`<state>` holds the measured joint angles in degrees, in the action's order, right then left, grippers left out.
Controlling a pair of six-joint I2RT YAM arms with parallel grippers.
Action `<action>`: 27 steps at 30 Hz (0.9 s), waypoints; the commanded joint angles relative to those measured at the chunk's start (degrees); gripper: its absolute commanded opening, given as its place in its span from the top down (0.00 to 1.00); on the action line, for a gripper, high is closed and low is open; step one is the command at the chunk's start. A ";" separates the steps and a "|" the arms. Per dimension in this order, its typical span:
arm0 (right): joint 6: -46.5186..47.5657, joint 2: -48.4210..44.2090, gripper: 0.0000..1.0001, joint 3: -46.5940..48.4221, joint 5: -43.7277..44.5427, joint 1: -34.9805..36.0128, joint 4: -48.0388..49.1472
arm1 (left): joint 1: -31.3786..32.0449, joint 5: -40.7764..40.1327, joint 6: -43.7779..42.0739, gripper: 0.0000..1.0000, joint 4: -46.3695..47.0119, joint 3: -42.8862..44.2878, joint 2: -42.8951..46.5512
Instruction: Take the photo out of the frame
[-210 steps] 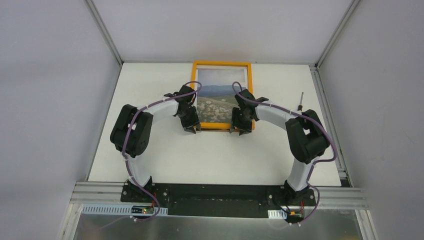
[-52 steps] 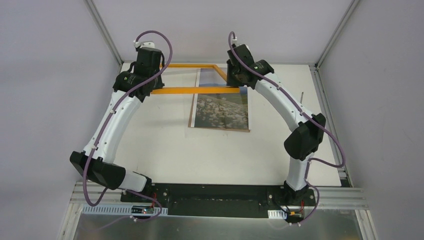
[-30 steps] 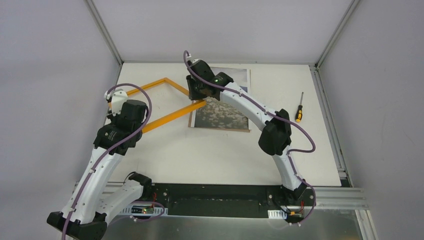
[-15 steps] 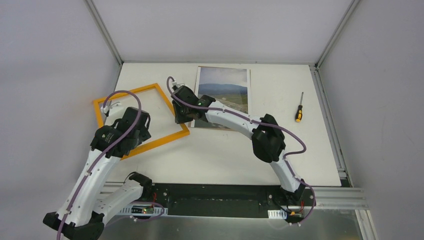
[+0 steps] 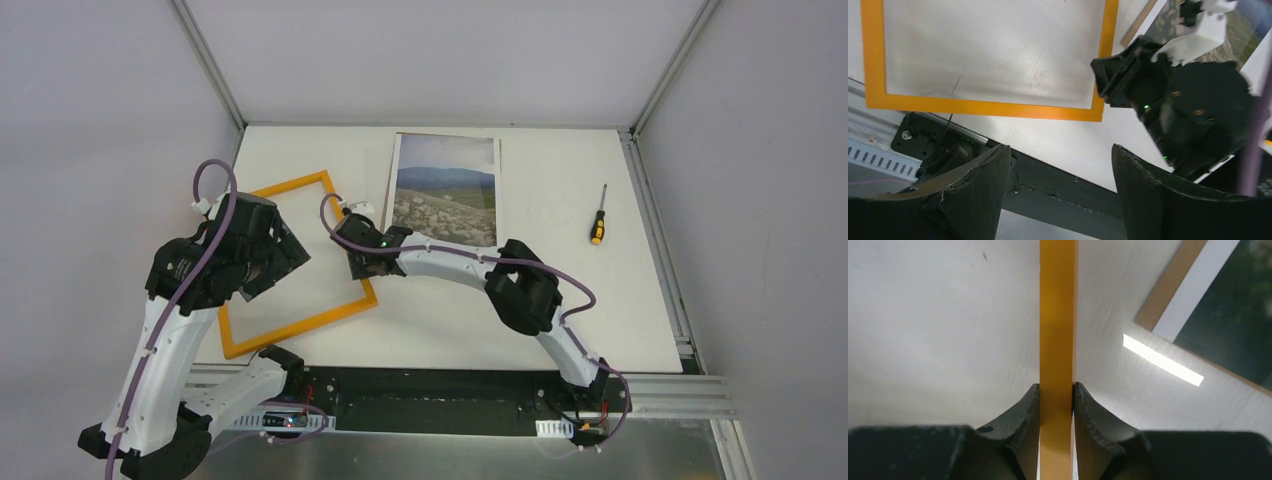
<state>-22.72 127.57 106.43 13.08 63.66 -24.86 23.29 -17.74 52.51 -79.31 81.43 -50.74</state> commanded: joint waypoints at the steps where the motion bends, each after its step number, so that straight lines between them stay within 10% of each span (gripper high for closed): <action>1: -3.78 -3.60 1.00 -4.01 6.88 1.96 0.67 | 0.27 3.04 -0.76 0.26 0.55 2.06 -2.68; 11: -8.19 -1.48 1.00 -0.37 3.48 2.29 -2.40 | 0.29 4.14 -1.69 0.26 2.52 2.00 -5.94; 20: -9.32 -12.53 0.33 -8.08 -11.96 -0.40 2.94 | 0.28 3.52 -4.11 0.25 5.22 0.88 -7.30; 27: -7.00 -30.14 0.27 -27.04 -26.19 -13.47 4.32 | 0.27 14.80 -9.41 0.22 19.41 -4.37 -12.73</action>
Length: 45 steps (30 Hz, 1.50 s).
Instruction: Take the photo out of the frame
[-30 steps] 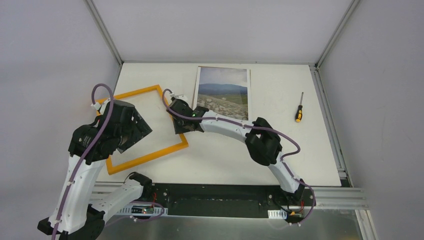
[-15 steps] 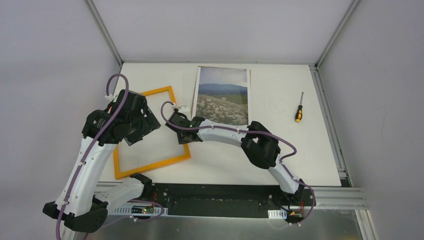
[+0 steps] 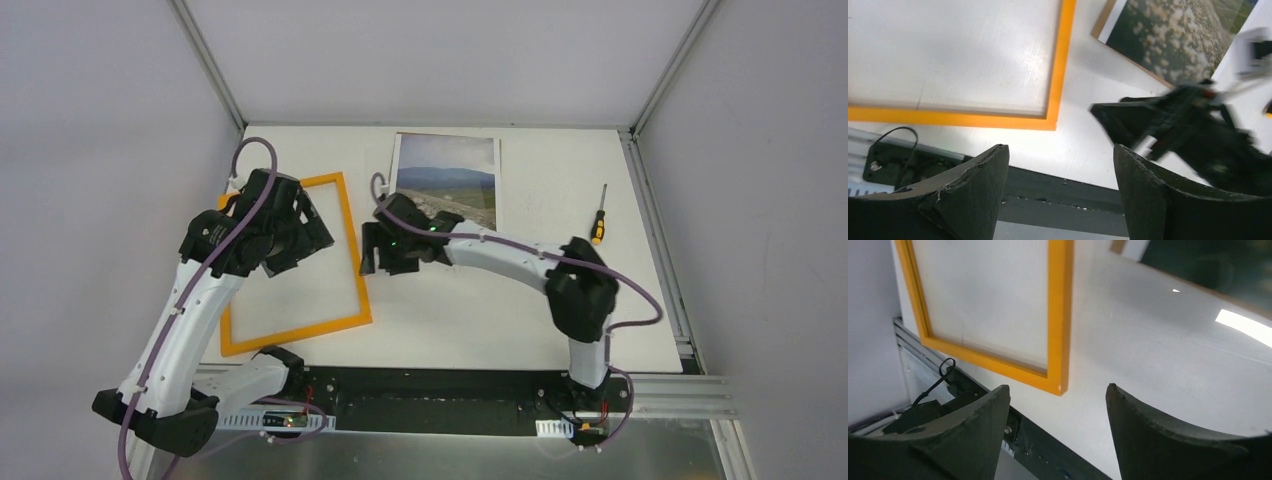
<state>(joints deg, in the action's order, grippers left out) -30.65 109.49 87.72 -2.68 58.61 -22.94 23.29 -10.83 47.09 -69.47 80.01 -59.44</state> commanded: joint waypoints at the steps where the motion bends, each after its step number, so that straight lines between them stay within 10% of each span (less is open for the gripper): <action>1: 0.42 -14.32 0.28 -11.47 -12.86 -11.48 3.09 | 0.27 9.91 -4.25 0.23 11.46 -3.27 -6.03; 17: 3.79 -11.58 0.43 -17.51 -31.75 -51.57 -0.54 | -5.05 23.71 -15.51 0.21 26.73 12.49 -45.04; 32: 7.09 -0.42 0.36 -14.48 -32.91 -55.66 -4.65 | -10.19 21.66 -23.00 0.02 27.11 28.33 -66.82; 45: 7.25 4.49 0.52 -16.75 -36.27 -55.95 -1.45 | -10.30 25.04 -19.66 0.04 27.31 38.63 -77.58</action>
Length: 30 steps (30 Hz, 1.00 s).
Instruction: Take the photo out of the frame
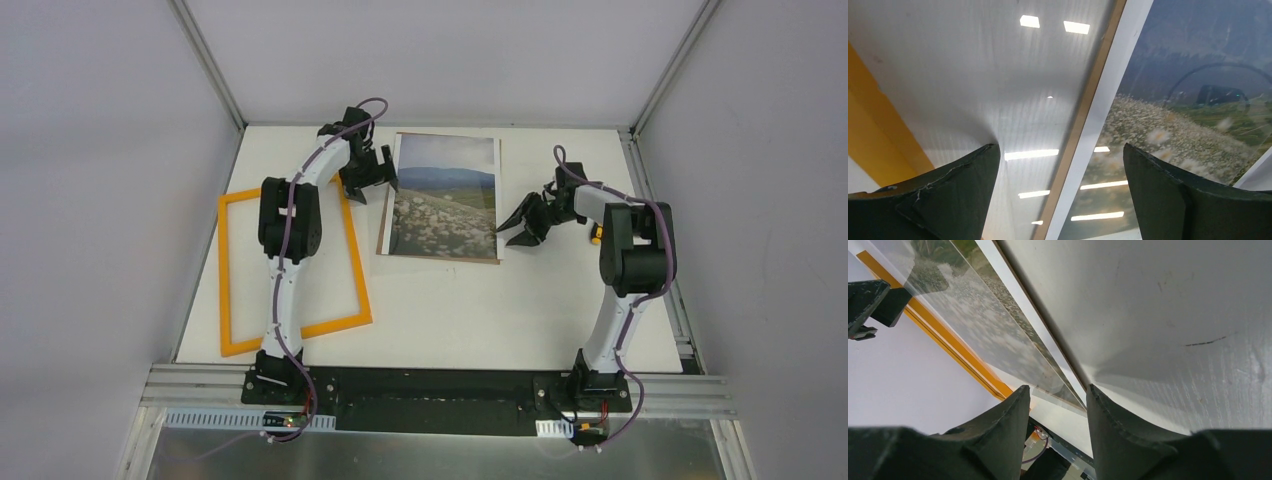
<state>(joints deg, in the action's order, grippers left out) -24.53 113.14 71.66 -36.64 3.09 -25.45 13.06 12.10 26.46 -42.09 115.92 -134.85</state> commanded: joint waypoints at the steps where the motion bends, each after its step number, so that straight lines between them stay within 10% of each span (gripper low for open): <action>1: 0.98 1.18 0.52 -0.72 -2.63 -0.45 1.33 | -0.12 2.33 1.14 0.04 0.11 3.03 -2.48; 30: -7.96 -0.43 0.88 -2.75 -7.69 -0.98 10.15 | -0.05 6.97 3.82 0.06 3.46 4.83 -6.76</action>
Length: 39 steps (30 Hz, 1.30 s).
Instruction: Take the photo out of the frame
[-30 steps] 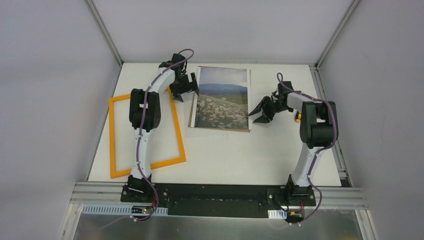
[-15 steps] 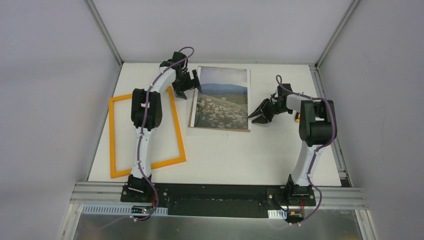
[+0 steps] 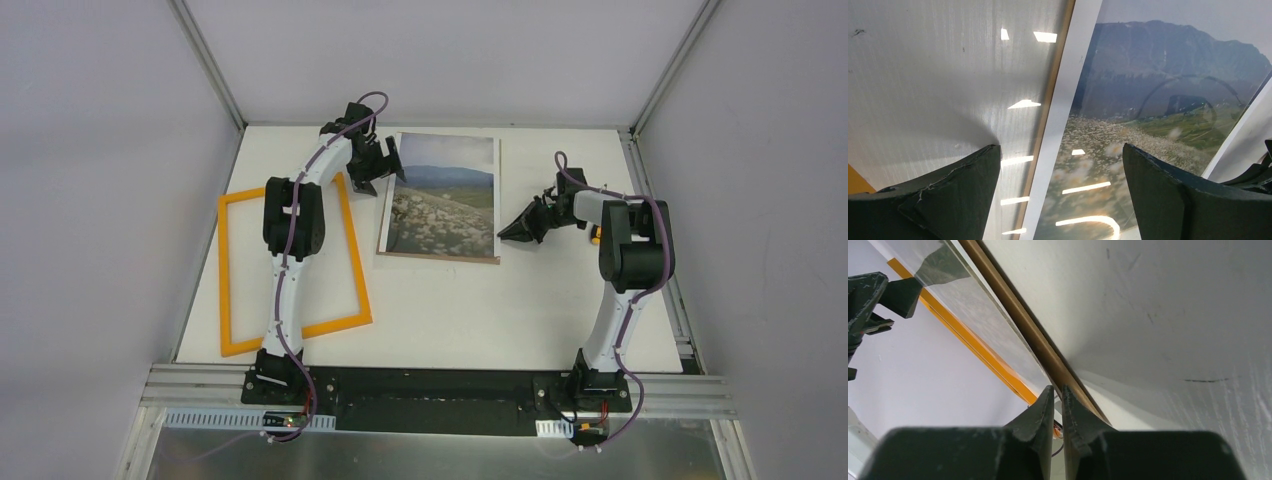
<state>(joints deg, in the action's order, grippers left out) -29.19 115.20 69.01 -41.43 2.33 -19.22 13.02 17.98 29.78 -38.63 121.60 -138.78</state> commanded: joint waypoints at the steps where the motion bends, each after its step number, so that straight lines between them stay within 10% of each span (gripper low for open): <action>1: -3.95 -2.44 0.88 -0.15 -3.11 -0.23 4.61 | -0.01 1.09 0.46 0.06 0.03 -1.11 -2.77; 39: -8.56 -6.69 0.56 -6.02 -3.18 -0.81 9.97 | 0.61 2.29 -0.51 0.02 1.75 1.81 0.13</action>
<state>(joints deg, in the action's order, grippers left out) -39.90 112.97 62.39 -45.19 1.74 -6.33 13.15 23.38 30.04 -34.92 123.52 -140.55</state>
